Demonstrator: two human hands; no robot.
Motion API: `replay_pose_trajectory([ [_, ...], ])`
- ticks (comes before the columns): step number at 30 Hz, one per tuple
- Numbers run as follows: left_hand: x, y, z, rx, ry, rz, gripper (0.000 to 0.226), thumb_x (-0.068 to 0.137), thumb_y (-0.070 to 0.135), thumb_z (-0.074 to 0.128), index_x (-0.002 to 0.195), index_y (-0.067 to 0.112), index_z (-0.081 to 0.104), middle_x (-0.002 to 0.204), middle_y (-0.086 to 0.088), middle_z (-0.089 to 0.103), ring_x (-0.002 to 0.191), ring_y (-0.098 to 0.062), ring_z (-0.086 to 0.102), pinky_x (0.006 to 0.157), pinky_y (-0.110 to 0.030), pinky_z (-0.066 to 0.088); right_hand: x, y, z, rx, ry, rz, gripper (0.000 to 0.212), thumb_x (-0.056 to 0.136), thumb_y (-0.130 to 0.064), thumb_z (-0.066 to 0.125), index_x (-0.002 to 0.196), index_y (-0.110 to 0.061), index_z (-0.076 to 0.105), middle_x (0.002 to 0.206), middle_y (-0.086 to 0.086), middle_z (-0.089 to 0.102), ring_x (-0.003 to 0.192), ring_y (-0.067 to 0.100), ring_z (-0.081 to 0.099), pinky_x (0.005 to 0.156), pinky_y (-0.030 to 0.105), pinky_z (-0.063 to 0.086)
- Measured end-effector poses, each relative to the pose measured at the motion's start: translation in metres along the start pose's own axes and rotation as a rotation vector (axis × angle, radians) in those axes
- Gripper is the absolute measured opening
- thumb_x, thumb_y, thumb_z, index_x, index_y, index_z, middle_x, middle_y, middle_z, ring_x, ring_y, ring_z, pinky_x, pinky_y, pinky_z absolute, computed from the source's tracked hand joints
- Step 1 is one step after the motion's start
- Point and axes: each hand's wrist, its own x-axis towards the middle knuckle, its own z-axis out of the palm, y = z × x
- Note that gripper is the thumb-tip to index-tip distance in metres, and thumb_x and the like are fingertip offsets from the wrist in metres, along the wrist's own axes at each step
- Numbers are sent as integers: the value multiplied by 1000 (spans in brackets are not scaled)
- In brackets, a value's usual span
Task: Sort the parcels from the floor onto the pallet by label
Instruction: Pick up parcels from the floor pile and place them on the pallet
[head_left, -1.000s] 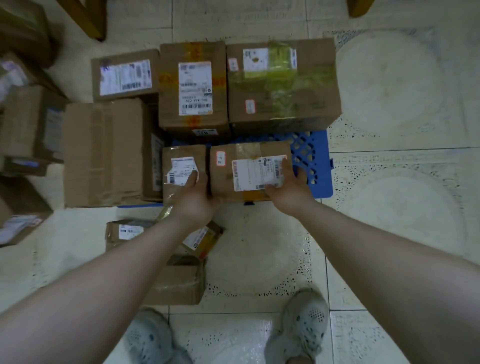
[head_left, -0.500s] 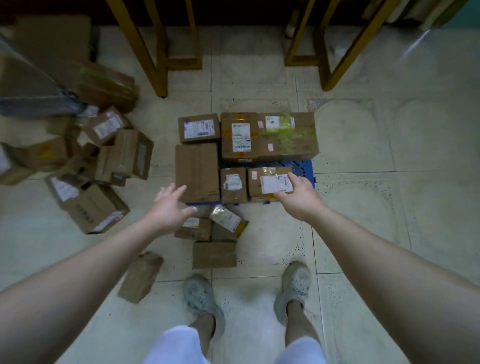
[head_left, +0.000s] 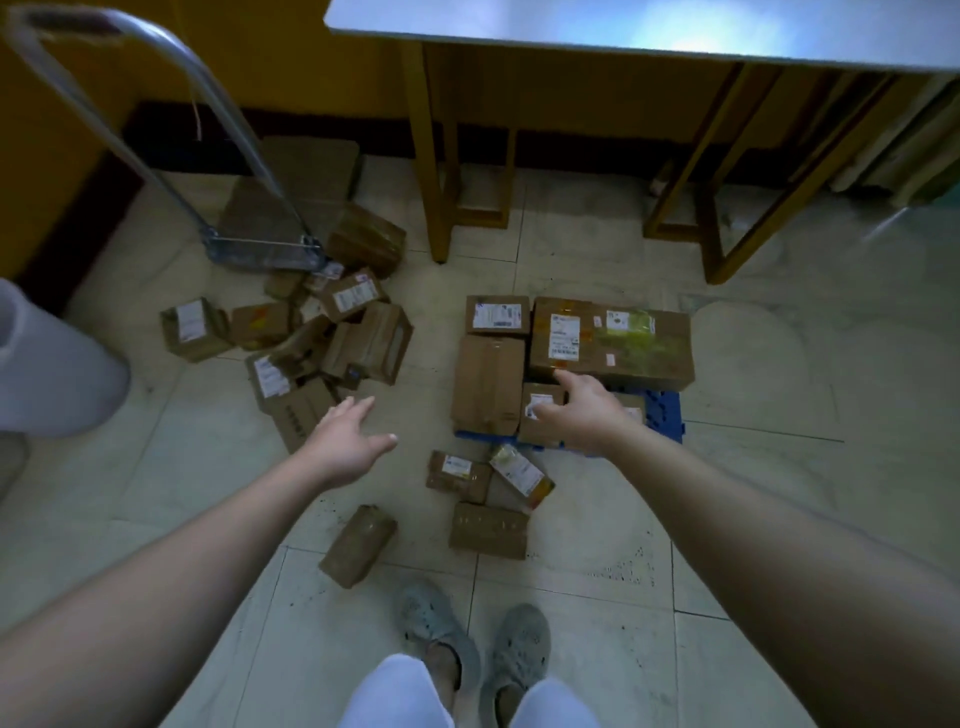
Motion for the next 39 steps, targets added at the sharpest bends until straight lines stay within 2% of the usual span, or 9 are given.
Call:
replay_pose_trajectory([
  [3, -2, -15, 9, -31, -29, -14, 73, 88, 43, 60, 149, 27, 23, 158, -2, 14, 144, -25, 16, 115, -49, 19, -1, -1, 28, 13, -40, 7, 73, 90, -50, 55, 151, -27, 22, 158, 3, 20, 140, 26, 28, 105, 40, 35],
  [10, 12, -84, 20, -125, -130, -79, 71, 91, 37, 58, 150, 23, 21, 158, -4, 13, 144, -25, 15, 115, -42, 16, 9, -20, 112, -54, -182, 87, 71, 90, -48, 53, 150, -25, 24, 154, 7, 26, 127, 26, 44, 99, 42, 46],
  [14, 33, -153, 24, -167, -179, -127, 71, 92, 37, 57, 151, 21, 20, 158, -5, 13, 144, -25, 15, 114, -40, 16, 22, -57, 182, -105, -230, 55, 69, 91, -47, 54, 150, -24, 26, 151, 8, 32, 114, 19, 49, 80, 28, 49],
  [18, 62, -236, 48, -251, -212, -217, 71, 91, 37, 58, 150, 21, 22, 158, -6, 14, 143, -25, 17, 113, -37, 18, 48, -91, 265, -181, -317, 17, 70, 91, -46, 55, 150, -22, 27, 152, 9, 32, 132, 26, 41, 107, 42, 39],
  [29, 166, -396, 258, -550, -204, -623, 77, 91, 33, 60, 151, 22, 13, 156, -10, 21, 139, -32, 27, 110, -38, 26, 191, -36, 491, -402, -545, -82, 71, 92, -42, 56, 150, -23, 20, 149, 11, 34, 125, 31, 46, 99, 39, 43],
  [33, 211, -422, 331, -826, -122, -833, 87, 88, 49, 58, 150, 30, 0, 155, -12, 21, 134, -37, 34, 104, -48, 38, 246, -4, 560, -318, -547, -61, 74, 90, -43, 59, 150, -21, 21, 145, 9, 37, 123, 28, 45, 81, 26, 40],
  [36, 239, -432, 366, -1129, -115, -1003, 80, 84, 66, 49, 147, 27, 21, 151, -8, 32, 132, -35, 37, 92, -54, 44, 274, 6, 602, -150, -551, 8, 86, 86, -52, 61, 152, -25, 14, 145, 7, 35, 123, 28, 44, 81, 25, 42],
  [37, 245, -432, 374, -1255, -137, -1033, 74, 84, 69, 44, 138, 21, 38, 139, -8, 47, 125, -33, 46, 88, -57, 46, 280, 7, 613, -93, -560, 40, 88, 84, -55, 61, 152, -26, 13, 144, 6, 37, 122, 27, 45, 85, 28, 42],
  [39, 252, -427, 381, -1449, -137, -1049, 58, 88, 68, 37, 103, 17, 60, 91, -7, 72, 84, -25, 69, 62, -49, 55, 283, 9, 624, -10, -548, 89, 88, 82, -59, 62, 149, -23, 19, 138, 7, 43, 116, 26, 49, 92, 34, 44],
])
